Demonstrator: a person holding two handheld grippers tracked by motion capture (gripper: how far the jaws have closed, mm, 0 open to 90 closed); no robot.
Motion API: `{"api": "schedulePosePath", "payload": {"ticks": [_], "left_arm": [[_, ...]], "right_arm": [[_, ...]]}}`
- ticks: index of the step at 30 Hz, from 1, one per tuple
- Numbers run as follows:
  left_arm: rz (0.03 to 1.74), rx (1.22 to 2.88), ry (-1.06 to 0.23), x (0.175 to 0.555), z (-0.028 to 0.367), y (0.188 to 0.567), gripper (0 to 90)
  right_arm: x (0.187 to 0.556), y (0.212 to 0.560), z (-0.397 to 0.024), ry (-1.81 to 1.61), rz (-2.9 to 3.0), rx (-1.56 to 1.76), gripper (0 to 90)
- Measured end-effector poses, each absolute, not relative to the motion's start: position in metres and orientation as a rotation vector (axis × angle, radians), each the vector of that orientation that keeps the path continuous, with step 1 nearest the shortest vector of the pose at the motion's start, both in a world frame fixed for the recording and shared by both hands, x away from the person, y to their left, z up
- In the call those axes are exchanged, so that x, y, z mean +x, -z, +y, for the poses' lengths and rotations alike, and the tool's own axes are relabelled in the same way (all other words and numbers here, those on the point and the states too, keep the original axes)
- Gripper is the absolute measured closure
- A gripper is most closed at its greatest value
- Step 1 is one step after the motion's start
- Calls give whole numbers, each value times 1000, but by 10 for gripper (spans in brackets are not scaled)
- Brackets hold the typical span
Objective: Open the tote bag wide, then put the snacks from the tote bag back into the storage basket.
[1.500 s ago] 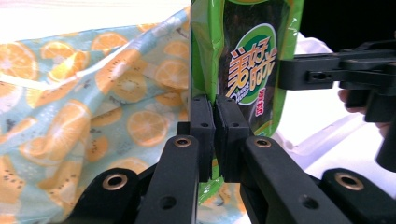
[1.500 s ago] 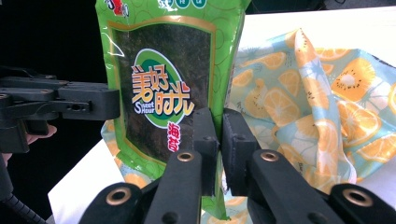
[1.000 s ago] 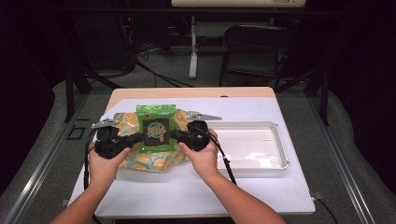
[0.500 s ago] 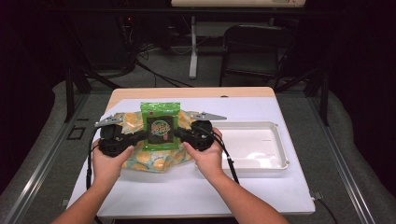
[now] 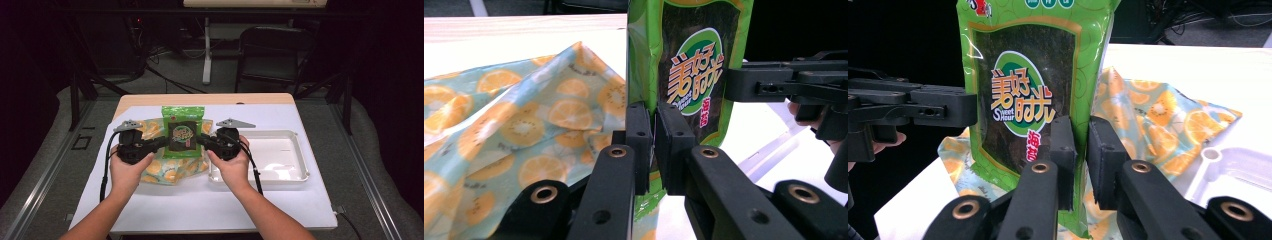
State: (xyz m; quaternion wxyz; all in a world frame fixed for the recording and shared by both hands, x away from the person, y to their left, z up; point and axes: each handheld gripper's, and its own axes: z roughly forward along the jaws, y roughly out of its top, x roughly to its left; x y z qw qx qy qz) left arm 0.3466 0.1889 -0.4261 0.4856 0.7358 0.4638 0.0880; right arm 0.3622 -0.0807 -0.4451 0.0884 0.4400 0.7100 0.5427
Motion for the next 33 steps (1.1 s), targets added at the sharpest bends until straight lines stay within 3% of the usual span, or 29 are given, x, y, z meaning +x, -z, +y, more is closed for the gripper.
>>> {"api": "schedulePosePath", "payload": {"ticks": [33], "left_arm": [[1037, 1756, -193, 352, 134, 423, 837]], "right_arm": [[352, 441, -136, -1584, 2053, 1300, 789]]}}
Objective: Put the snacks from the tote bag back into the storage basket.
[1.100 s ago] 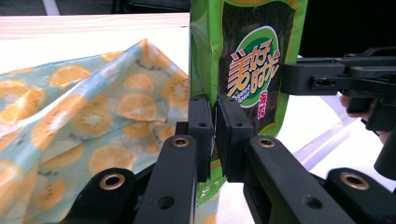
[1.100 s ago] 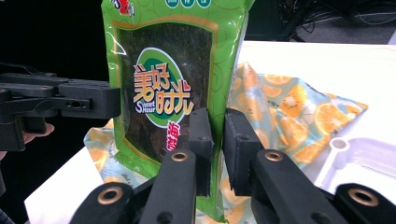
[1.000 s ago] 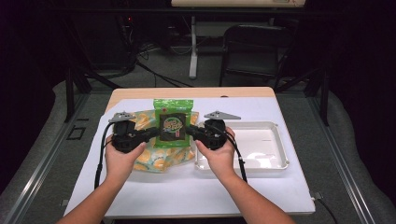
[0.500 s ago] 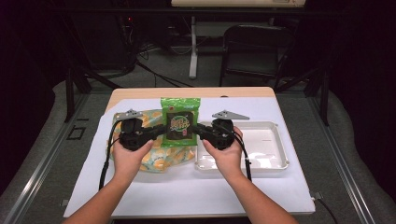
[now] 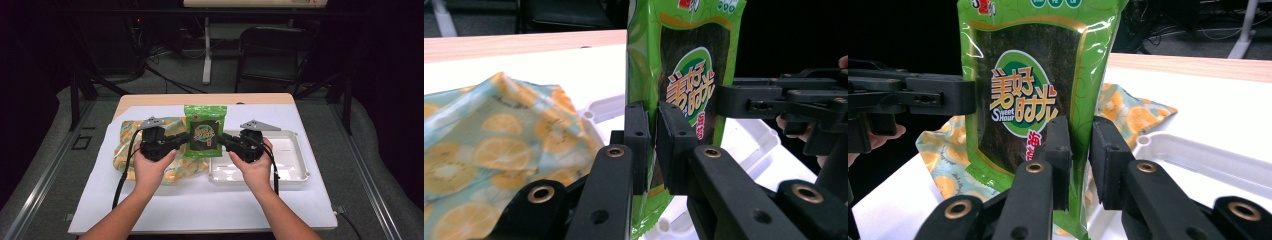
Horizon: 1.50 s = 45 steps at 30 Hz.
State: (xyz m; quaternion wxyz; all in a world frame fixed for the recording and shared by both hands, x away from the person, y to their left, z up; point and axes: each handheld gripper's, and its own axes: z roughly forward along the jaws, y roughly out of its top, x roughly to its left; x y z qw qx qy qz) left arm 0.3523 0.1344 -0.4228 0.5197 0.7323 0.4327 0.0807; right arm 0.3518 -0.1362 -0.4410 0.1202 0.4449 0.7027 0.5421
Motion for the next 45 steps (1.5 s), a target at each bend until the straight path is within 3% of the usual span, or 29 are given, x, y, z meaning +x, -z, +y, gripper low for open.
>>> {"api": "schedulePosePath", "payload": {"ticks": [45], "left_arm": [[1039, 1767, -224, 384, 63, 443, 878]], "right_arm": [[363, 456, -191, -1489, 1875, 1433, 881]]}}
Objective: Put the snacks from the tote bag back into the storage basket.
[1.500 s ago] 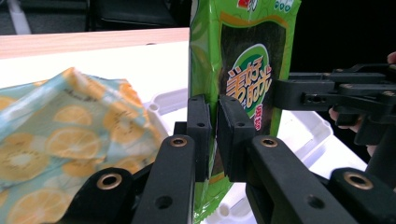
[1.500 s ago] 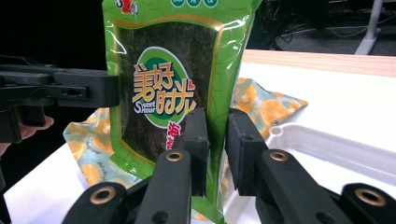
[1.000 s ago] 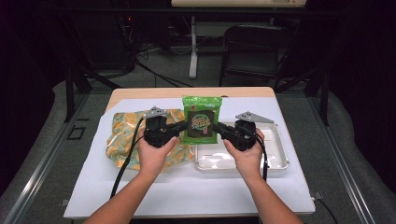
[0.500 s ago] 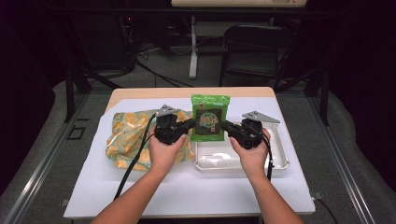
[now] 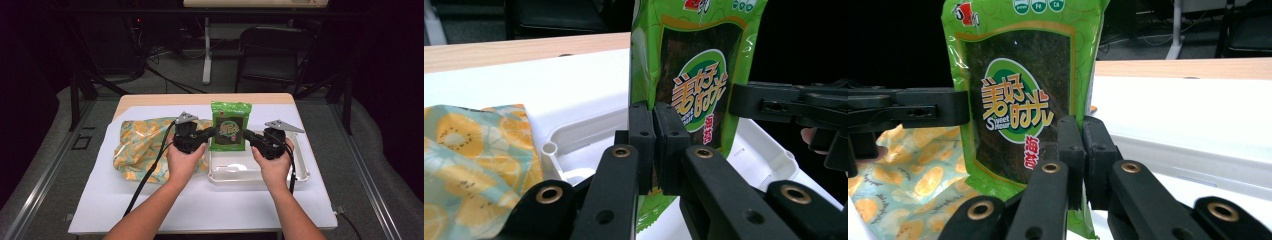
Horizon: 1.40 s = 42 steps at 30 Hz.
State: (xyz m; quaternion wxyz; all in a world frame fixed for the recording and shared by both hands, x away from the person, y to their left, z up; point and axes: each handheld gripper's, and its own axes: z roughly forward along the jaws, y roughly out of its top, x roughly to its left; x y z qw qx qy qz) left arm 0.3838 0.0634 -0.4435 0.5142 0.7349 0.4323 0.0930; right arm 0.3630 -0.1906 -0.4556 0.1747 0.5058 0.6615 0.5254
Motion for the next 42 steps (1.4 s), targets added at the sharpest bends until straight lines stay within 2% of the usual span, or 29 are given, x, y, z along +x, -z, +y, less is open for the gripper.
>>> {"api": "schedulePosePath", "payload": {"ticks": [11, 23, 42], "left_arm": [[1083, 1795, -207, 396, 53, 462, 877], [1204, 1799, -149, 420, 38, 493, 877], [1347, 1845, -167, 442, 35, 521, 877]], "right_arm": [[376, 473, -198, -1454, 1903, 1490, 879], [400, 501, -207, -1404, 1944, 1614, 877], [421, 522, -195, -1313, 2029, 1651, 872]]}}
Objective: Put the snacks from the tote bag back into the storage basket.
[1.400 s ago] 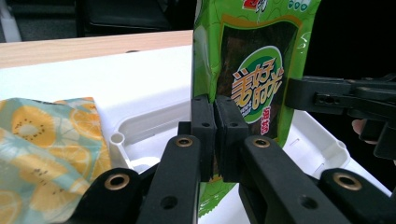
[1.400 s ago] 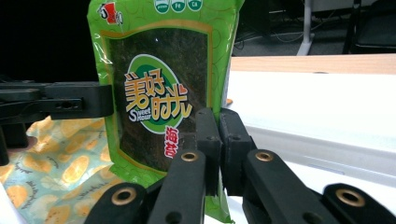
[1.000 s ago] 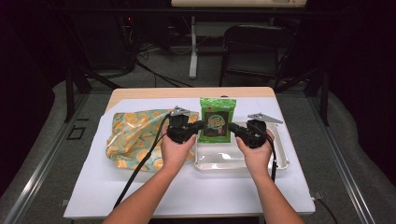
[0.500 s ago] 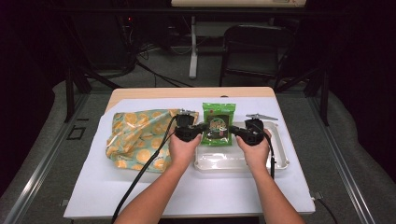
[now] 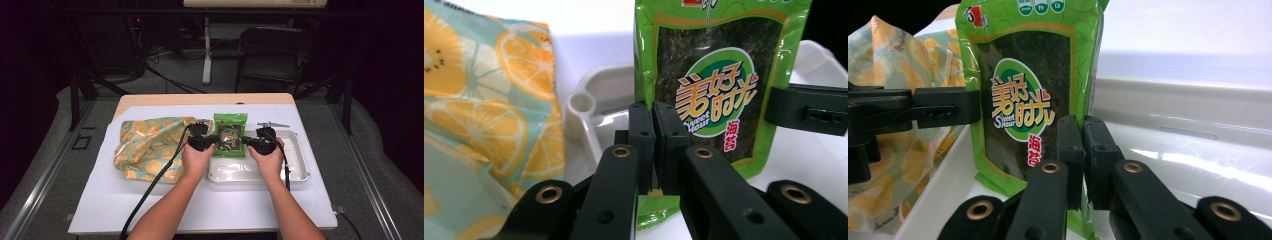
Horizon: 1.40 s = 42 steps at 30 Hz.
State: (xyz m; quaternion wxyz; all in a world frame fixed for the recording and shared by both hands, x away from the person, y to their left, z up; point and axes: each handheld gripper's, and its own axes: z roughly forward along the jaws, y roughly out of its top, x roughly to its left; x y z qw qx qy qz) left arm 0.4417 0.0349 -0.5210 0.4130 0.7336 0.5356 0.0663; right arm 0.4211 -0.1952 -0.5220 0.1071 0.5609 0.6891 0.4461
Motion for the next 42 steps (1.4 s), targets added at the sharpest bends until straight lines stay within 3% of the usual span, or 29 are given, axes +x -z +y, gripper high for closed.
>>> {"api": "schedulePosePath", "payload": {"ticks": [18, 28, 42], "left_arm": [[1404, 1882, -148, 449, 30, 529, 809], [1381, 1870, -136, 447, 31, 525, 686], [1363, 1888, -172, 444, 33, 520, 623]], "right_arm": [[429, 534, -179, -1148, 2078, 1557, 732], [431, 536, -182, -1128, 2085, 1583, 661], [426, 532, -184, -1148, 2075, 1607, 556]]}}
